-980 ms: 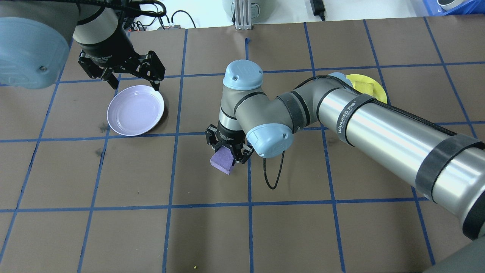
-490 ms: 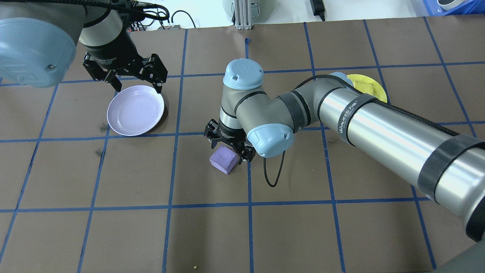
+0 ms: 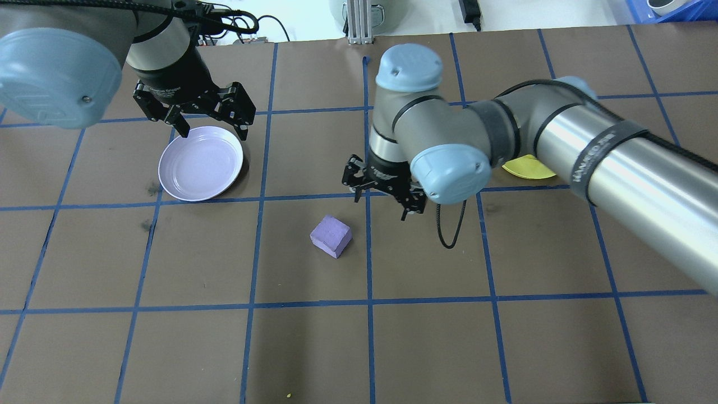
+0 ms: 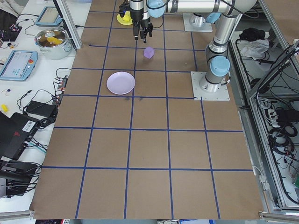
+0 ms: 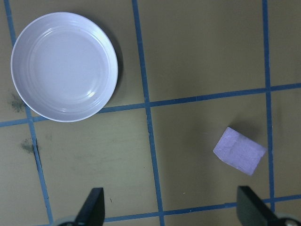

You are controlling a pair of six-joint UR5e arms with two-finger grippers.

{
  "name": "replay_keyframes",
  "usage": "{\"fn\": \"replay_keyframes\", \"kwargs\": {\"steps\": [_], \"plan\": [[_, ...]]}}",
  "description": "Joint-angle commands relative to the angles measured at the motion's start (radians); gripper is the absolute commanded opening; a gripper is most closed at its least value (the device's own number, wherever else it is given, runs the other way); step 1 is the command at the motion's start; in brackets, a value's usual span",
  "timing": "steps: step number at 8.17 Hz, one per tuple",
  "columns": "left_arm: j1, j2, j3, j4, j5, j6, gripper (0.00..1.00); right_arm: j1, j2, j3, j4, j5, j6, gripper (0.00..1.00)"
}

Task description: Sort blocks by color into plates

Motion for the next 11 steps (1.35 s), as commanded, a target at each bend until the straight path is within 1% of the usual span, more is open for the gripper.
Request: {"fn": "replay_keyframes", "kwargs": {"steps": [1, 2, 3, 4, 5, 6, 7, 10, 11], "plan": [[-0.067, -0.026, -0.018, 0.001, -0.02, 0.15, 1.0, -0.204, -0.201, 0.0, 0.282, -0.131, -0.375, 1.0], [-0.121, -0.034, -0.034, -0.005, -0.032, 0.174, 1.0, -0.259, -0.264, 0.0, 0.301, -0.144, -0.458, 1.0], [-0.172, -0.039, -0.067, 0.0, -0.026, 0.186, 1.0, -0.284, -0.319, 0.0, 0.292, -0.147, -0.485, 1.0], [-0.199, -0.045, -0.107, 0.012, -0.031, 0.171, 1.0, -0.285, -0.355, -0.001, 0.279, -0.144, -0.515, 1.0], [-0.207, -0.052, -0.13, 0.038, -0.032, 0.17, 1.0, -0.285, -0.382, 0.003, 0.247, -0.151, -0.566, 1.0], [-0.216, -0.066, -0.149, 0.038, -0.032, 0.171, 1.0, -0.285, -0.396, 0.003, 0.201, -0.153, -0.645, 1.0], [-0.223, -0.091, -0.167, 0.054, -0.031, 0.176, 1.0, -0.285, -0.398, 0.003, 0.152, -0.156, -0.657, 1.0], [-0.238, -0.179, -0.204, 0.155, -0.032, 0.161, 1.0, -0.282, -0.398, 0.008, 0.157, -0.15, -0.657, 1.0], [-0.252, -0.195, -0.206, 0.167, -0.037, 0.153, 1.0, -0.282, -0.399, 0.008, 0.157, -0.154, -0.657, 1.0]]}}
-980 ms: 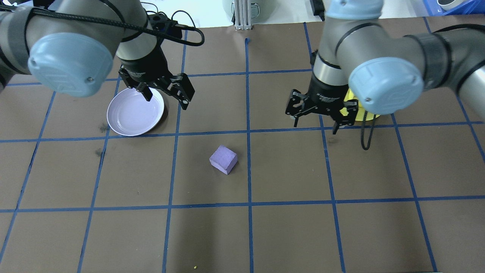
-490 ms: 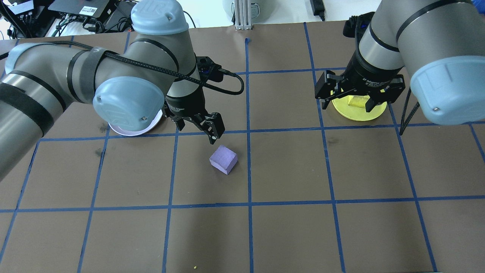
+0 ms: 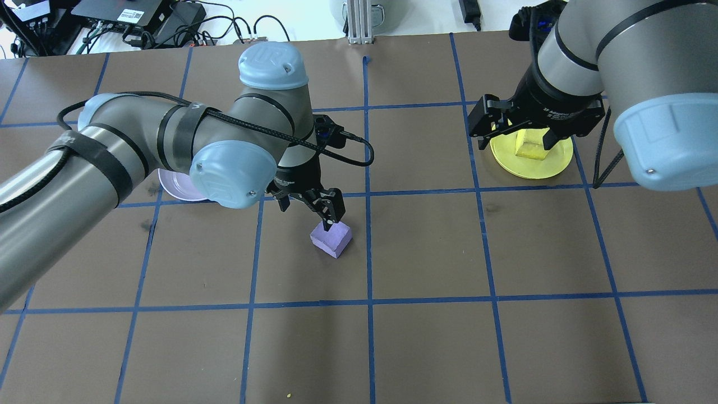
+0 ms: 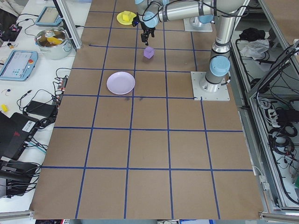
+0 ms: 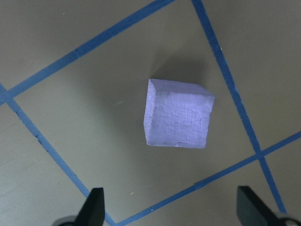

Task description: Sort blocks by color into plates

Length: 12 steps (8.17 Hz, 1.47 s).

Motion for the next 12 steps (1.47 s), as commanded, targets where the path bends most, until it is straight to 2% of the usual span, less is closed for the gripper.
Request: {"fn": "replay_keyframes", "kwargs": {"steps": [1, 4, 9, 12], "plan": [[-0.026, -0.051, -0.02, 0.049, -0.051, -0.021, 1.0, 0.001, -0.002, 0.002, -0.001, -0.001, -0.001, 1.0], [-0.026, -0.102, -0.031, 0.125, -0.05, -0.006, 1.0, 0.001, -0.002, 0.002, 0.0, -0.001, -0.001, 1.0], [-0.026, -0.151, -0.036, 0.129, -0.046, -0.017, 1.0, 0.001, -0.015, 0.002, 0.002, 0.005, -0.004, 1.0], [-0.028, -0.169, -0.071, 0.171, -0.044, -0.012, 1.0, 0.001, -0.054, 0.013, 0.057, 0.008, -0.004, 1.0]]}}
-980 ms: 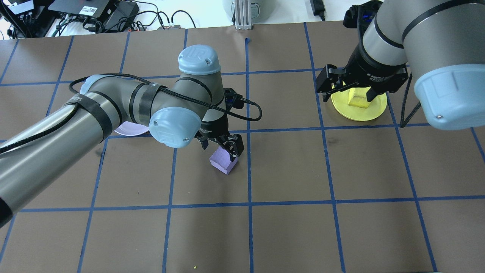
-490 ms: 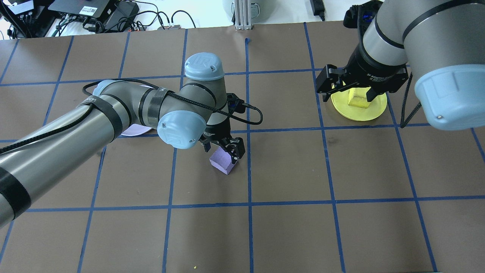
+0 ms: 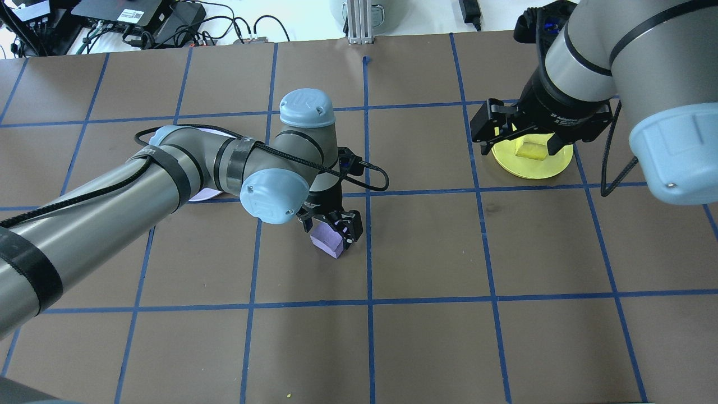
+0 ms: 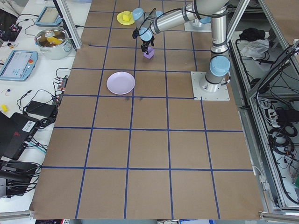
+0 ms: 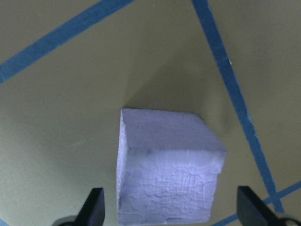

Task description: Sort blocks by color into plates

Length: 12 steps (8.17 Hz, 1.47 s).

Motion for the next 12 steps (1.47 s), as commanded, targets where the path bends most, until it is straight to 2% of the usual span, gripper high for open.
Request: {"fn": "replay_keyframes", "kwargs": {"steps": [1, 2, 3, 4, 5, 6, 7, 9, 10, 12], "plan": [[0.0, -0.015, -0.027, 0.048, -0.001, 0.001, 1.0, 0.001, -0.016, 0.007, 0.028, -0.001, 0.0, 1.0], [0.0, -0.023, -0.027, 0.068, -0.001, -0.008, 1.0, 0.001, -0.019, 0.007, 0.037, -0.004, 0.0, 1.0], [0.0, -0.034, -0.027, 0.106, -0.001, 0.004, 0.83, 0.001, -0.019, 0.007, 0.037, -0.002, 0.0, 1.0], [0.0, -0.038, -0.025, 0.111, 0.001, -0.002, 0.3, 0.001, -0.024, 0.009, 0.044, -0.004, 0.0, 1.0], [0.0, -0.035, -0.02, 0.111, 0.002, -0.001, 0.0, 0.001, -0.025, 0.01, 0.048, -0.005, 0.0, 1.0], [0.0, -0.019, -0.016, 0.094, 0.002, -0.002, 0.0, 0.001, -0.025, 0.011, 0.049, -0.005, 0.0, 1.0], [0.003, 0.003, -0.013, 0.029, -0.01, -0.017, 0.0, 0.002, -0.027, 0.011, 0.051, -0.005, 0.0, 1.0], [0.039, 0.117, 0.007, -0.131, -0.001, -0.037, 0.0, 0.002, -0.027, 0.011, 0.051, -0.005, 0.0, 1.0], [0.118, 0.168, 0.045, -0.166, -0.001, -0.037, 0.0, 0.002, -0.027, 0.011, 0.051, -0.005, 0.0, 1.0], [0.309, 0.201, 0.116, -0.176, -0.004, -0.036, 0.0, 0.002, -0.027, 0.011, 0.051, -0.007, 0.0, 1.0]]}}
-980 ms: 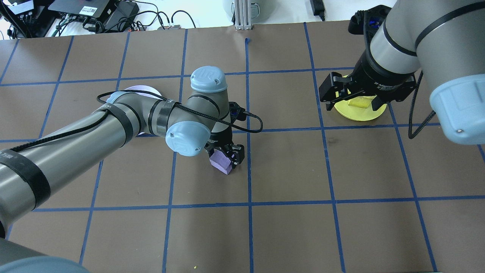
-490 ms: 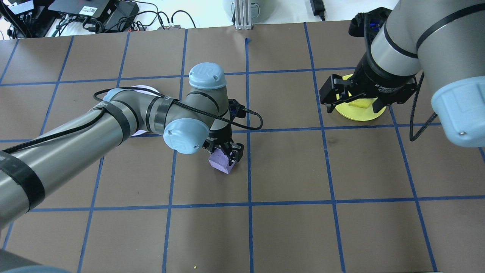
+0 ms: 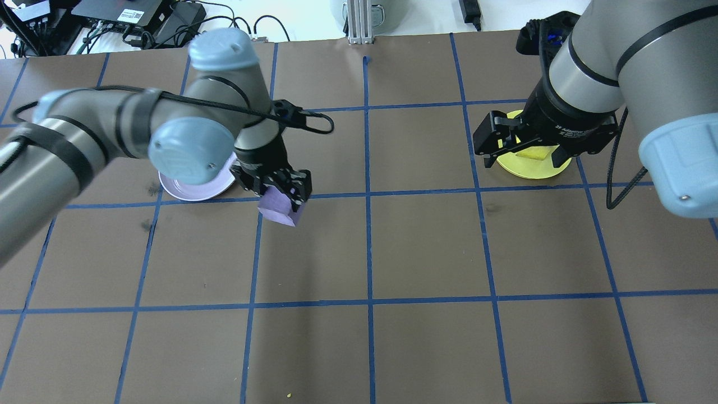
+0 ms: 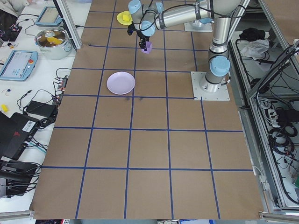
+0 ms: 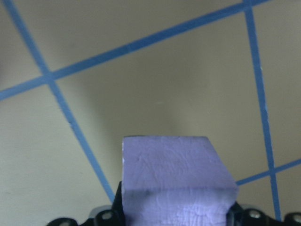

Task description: Sort blocks by color into plates

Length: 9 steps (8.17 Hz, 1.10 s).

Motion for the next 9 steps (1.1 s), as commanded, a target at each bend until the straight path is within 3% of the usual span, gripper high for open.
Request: {"fn": "replay_keyframes", "kwargs": {"steps": [1, 4, 9], "plan": [[0.208, 0.022, 0.087, -0.005, -0.003, 0.005, 0.0, 0.0, 0.0, 0.0, 0.0, -0.001, 0.0, 1.0], [0.362, -0.091, 0.121, 0.084, 0.0, 0.013, 0.0, 0.0, 0.001, 0.0, -0.003, 0.001, 0.0, 1.0], [0.37, -0.288, 0.269, 0.122, 0.0, 0.013, 0.0, 0.0, 0.0, 0.0, -0.001, 0.001, 0.0, 1.0]]}}
